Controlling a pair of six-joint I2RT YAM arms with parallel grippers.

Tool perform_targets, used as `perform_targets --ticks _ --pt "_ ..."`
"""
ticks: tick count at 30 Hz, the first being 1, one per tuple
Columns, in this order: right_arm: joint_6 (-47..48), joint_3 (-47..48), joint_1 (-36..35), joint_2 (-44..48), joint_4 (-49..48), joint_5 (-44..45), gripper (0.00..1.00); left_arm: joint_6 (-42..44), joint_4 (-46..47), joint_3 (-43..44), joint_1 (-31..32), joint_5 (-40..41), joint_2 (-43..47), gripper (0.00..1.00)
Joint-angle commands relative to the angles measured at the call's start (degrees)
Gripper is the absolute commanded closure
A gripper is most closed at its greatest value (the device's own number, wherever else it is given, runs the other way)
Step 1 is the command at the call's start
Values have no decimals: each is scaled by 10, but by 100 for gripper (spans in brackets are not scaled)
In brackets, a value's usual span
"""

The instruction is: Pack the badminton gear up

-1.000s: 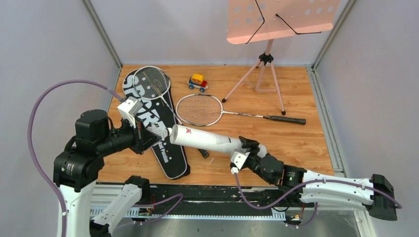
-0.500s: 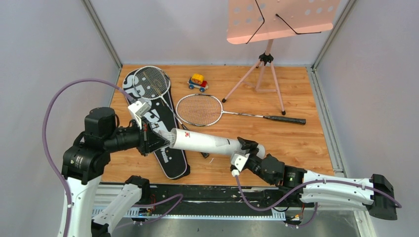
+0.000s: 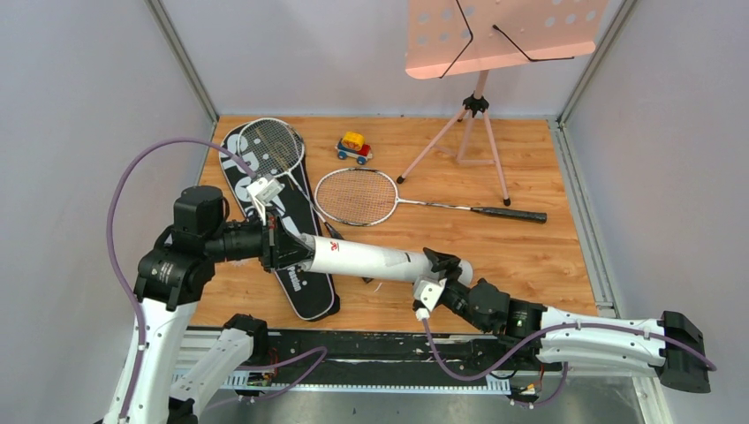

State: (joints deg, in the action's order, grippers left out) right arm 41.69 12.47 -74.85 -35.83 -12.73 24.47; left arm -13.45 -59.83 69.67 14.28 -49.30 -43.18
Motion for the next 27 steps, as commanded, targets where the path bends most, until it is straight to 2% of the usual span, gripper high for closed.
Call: perform_targets --ticks 1,5,16,18,21,22,23,27 --pt "10 2 -6 4 -96 -29 80 -33 73 -23 2 -45 13 100" --pt "12 4 -6 -14 -114 -33 80 -57 102 -41 2 -59 23 100" --pt "7 -2 -6 -24 -156 -50 81 -48 88 -60 2 -54 30 95" --pt "7 -2 -6 -27 -156 -50 81 -44 80 -54 2 -52 31 90" --pt "5 -4 -6 -28 -155 -49 81 -42 71 -44 2 -35 35 71" --pt "4 -5 -7 -28 -155 -49 81 -43 69 -36 2 -27 37 68" --pt "3 -7 -7 -28 -155 -49 81 -43 66 -28 2 -24 40 60" --pt "0 -13 -7 -19 -151 -47 81 -54 64 -5 2 -2 51 47"
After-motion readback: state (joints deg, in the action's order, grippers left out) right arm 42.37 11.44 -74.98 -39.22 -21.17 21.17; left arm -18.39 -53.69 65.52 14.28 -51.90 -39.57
